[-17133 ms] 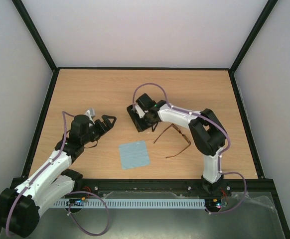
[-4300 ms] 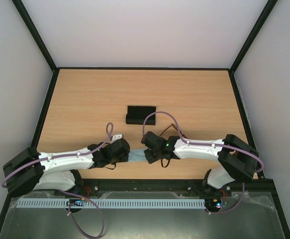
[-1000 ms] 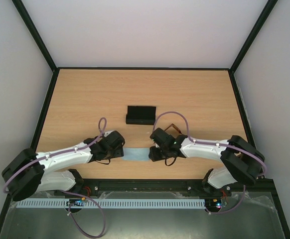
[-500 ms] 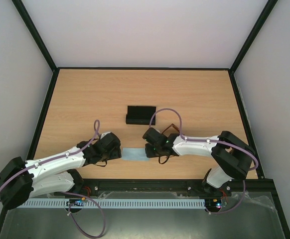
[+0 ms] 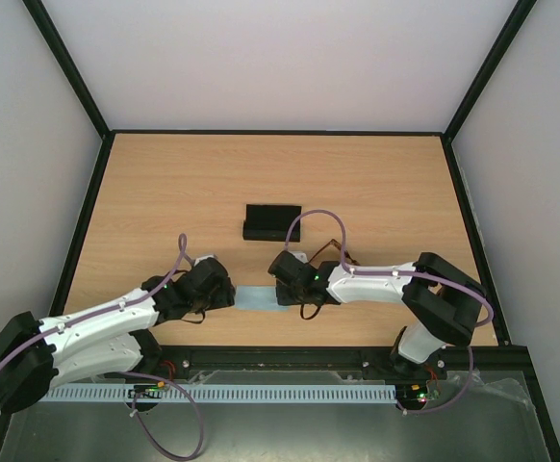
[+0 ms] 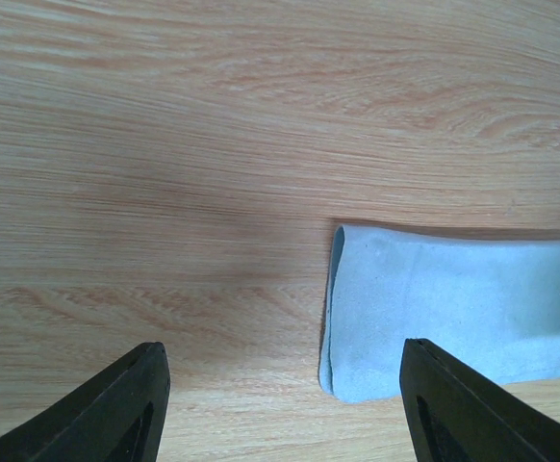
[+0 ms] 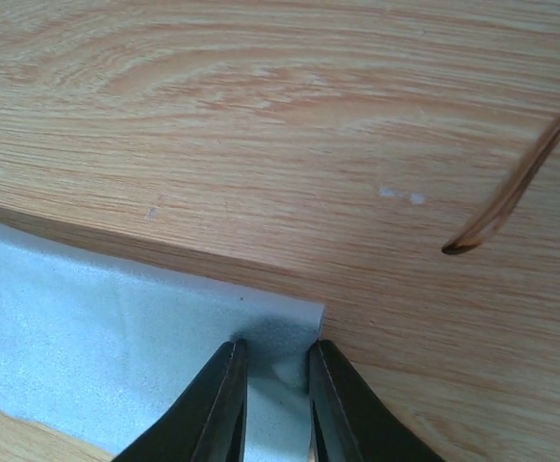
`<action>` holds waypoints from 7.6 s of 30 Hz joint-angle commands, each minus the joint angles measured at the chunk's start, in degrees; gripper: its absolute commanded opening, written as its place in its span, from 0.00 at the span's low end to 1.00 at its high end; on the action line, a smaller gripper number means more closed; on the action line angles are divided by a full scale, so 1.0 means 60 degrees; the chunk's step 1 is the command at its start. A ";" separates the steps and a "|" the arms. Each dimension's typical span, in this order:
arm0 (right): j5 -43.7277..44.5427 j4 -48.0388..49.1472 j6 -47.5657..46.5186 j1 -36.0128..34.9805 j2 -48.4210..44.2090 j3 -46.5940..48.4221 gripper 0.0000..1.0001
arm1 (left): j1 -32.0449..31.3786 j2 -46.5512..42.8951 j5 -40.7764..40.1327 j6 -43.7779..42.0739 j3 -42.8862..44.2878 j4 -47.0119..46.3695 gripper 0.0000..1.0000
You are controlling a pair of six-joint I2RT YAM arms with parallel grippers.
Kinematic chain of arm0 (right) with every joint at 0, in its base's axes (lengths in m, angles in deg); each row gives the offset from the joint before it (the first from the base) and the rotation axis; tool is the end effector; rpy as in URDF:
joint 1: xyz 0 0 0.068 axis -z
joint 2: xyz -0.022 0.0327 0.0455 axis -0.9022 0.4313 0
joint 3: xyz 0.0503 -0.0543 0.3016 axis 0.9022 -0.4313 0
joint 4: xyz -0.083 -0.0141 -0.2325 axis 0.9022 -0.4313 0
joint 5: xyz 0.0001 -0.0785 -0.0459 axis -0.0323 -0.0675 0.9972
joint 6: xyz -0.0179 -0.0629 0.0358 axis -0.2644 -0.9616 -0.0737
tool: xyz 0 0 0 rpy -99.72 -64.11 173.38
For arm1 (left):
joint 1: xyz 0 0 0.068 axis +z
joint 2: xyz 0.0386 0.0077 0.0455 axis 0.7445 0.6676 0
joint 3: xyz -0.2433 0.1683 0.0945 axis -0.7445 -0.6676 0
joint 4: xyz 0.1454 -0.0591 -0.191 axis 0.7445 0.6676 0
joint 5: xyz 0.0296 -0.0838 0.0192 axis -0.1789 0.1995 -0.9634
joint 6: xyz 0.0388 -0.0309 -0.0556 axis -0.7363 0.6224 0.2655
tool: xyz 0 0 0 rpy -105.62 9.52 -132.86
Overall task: Organize the sunglasses
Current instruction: Pick up the glasses cleaning cloth from the center of the board, then place the glasses cleaning cloth in the sunglasses case.
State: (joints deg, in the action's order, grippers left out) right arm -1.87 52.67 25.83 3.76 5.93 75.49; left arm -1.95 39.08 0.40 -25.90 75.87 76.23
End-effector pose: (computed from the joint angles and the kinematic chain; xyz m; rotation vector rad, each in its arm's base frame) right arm 0.1575 0.2623 0.1804 -0.1661 2.5973 0.6029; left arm 0.1098 -0.1190 0.1884 -0.1954 2.6146 -0.5631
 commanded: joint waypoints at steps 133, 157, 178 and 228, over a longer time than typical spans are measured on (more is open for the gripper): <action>0.0452 -0.1883 -0.0815 -0.0083 -0.0319 0.1448 0.01 | -0.0199 0.2836 -0.0254 -0.0546 0.2207 -0.0391 0.02; -0.0669 -0.2954 -0.3159 0.3206 0.1535 0.5340 0.01 | 0.2322 0.5195 0.0455 -0.2651 0.5763 -0.0459 0.02; -0.1598 -0.3002 -0.3800 0.4563 0.3339 0.6457 0.01 | 0.2991 0.8048 0.0786 -0.3323 0.7625 -0.0795 0.02; -0.1509 -0.2809 -0.3997 0.4767 0.4572 0.6873 0.01 | 0.3231 0.9374 0.0676 -0.3713 0.8035 -0.0768 0.02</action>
State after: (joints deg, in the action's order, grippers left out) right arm -11.21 37.09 2.40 32.20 32.29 115.45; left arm 16.98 93.94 5.03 -47.34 122.38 71.36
